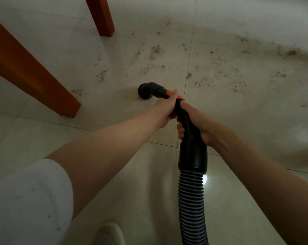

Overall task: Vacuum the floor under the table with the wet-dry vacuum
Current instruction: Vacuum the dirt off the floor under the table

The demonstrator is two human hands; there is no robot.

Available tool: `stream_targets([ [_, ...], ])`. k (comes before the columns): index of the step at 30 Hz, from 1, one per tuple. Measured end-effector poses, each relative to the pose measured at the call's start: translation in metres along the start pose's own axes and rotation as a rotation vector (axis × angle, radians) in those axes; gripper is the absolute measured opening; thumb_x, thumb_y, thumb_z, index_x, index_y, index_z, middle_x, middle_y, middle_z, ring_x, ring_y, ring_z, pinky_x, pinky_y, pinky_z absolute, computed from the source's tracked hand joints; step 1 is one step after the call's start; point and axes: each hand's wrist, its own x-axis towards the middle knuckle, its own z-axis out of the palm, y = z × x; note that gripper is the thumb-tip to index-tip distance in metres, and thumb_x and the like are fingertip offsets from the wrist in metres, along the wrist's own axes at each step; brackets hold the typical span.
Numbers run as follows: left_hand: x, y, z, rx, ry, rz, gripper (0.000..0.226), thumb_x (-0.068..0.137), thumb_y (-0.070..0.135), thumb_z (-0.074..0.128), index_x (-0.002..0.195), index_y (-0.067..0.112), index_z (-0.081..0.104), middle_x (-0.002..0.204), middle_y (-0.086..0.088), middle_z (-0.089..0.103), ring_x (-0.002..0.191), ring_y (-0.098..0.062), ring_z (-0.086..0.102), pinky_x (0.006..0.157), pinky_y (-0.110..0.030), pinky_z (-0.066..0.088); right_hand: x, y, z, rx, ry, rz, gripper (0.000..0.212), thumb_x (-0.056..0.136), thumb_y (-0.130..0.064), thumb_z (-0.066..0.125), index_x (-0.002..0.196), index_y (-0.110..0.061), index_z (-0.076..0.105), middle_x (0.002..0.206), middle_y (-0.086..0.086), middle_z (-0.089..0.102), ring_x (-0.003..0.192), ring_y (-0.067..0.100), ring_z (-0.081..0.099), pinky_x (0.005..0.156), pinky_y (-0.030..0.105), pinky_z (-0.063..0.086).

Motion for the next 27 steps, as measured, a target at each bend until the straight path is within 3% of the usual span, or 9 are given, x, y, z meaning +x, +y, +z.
stream_targets([
  [5, -0.001, -0.007, 0.004, 0.047, -0.013, -0.014, 0.036, 0.095, 0.044, 0.047, 0.083, 0.011, 0.054, 0.068, -0.001, 0.049, 0.057, -0.012, 0.047, 0.039, -0.017, 0.038, -0.005, 0.0, -0.006, 0.0, -0.025, 0.039, 0.043, 0.093, -0.05, 0.05, 0.079, -0.009, 0.047, 0.049, 0.005, 0.051, 0.034, 0.014, 0.048, 0.036, 0.021, 0.044],
  [10, 0.0, -0.006, 0.0, 0.009, 0.012, -0.011, 0.034, 0.094, 0.041, 0.05, 0.081, 0.01, 0.057, 0.072, -0.004, 0.054, 0.064, -0.015, 0.053, 0.052, -0.023, 0.042, -0.004, -0.004, -0.005, 0.007, -0.046, 0.054, 0.043, 0.093, -0.049, 0.051, 0.08, -0.008, 0.048, 0.05, 0.005, 0.051, 0.035, 0.014, 0.048, 0.037, 0.021, 0.045],
  [16, 0.007, 0.002, -0.016, -0.033, 0.025, 0.011, 0.036, 0.096, 0.037, 0.049, 0.071, 0.012, 0.053, 0.067, -0.003, 0.051, 0.053, -0.01, 0.049, 0.039, -0.016, 0.04, 0.005, -0.007, 0.017, -0.02, -0.011, -0.002, 0.042, 0.094, -0.048, 0.05, 0.081, -0.008, 0.047, 0.051, 0.006, 0.05, 0.036, 0.014, 0.048, 0.038, 0.021, 0.046],
  [20, 0.012, 0.01, -0.023, -0.077, 0.066, -0.016, 0.034, 0.093, 0.039, 0.054, 0.086, 0.006, 0.055, 0.084, -0.007, 0.059, 0.073, -0.016, 0.059, 0.056, -0.023, 0.046, 0.013, -0.008, 0.03, -0.033, 0.058, -0.07, 0.045, 0.094, -0.047, 0.05, 0.079, -0.005, 0.049, 0.051, 0.006, 0.05, 0.035, 0.015, 0.048, 0.04, 0.022, 0.046],
  [24, 0.01, 0.02, -0.018, -0.091, 0.054, -0.039, 0.042, 0.093, 0.038, 0.055, 0.111, 0.001, 0.052, 0.087, -0.007, 0.058, 0.072, -0.016, 0.058, 0.053, -0.023, 0.046, 0.019, -0.011, 0.033, -0.04, 0.139, -0.118, 0.046, 0.095, -0.047, 0.05, 0.079, -0.004, 0.05, 0.052, 0.007, 0.05, 0.034, 0.016, 0.049, 0.041, 0.024, 0.046],
  [27, 0.011, 0.022, -0.016, -0.1, 0.052, -0.042, 0.039, 0.092, 0.037, 0.056, 0.108, 0.002, 0.051, 0.086, -0.008, 0.058, 0.072, -0.017, 0.058, 0.056, -0.024, 0.047, 0.019, -0.012, 0.032, -0.038, 0.14, -0.115, 0.047, 0.094, -0.048, 0.05, 0.079, -0.003, 0.051, 0.052, 0.007, 0.05, 0.035, 0.016, 0.049, 0.042, 0.024, 0.046],
])
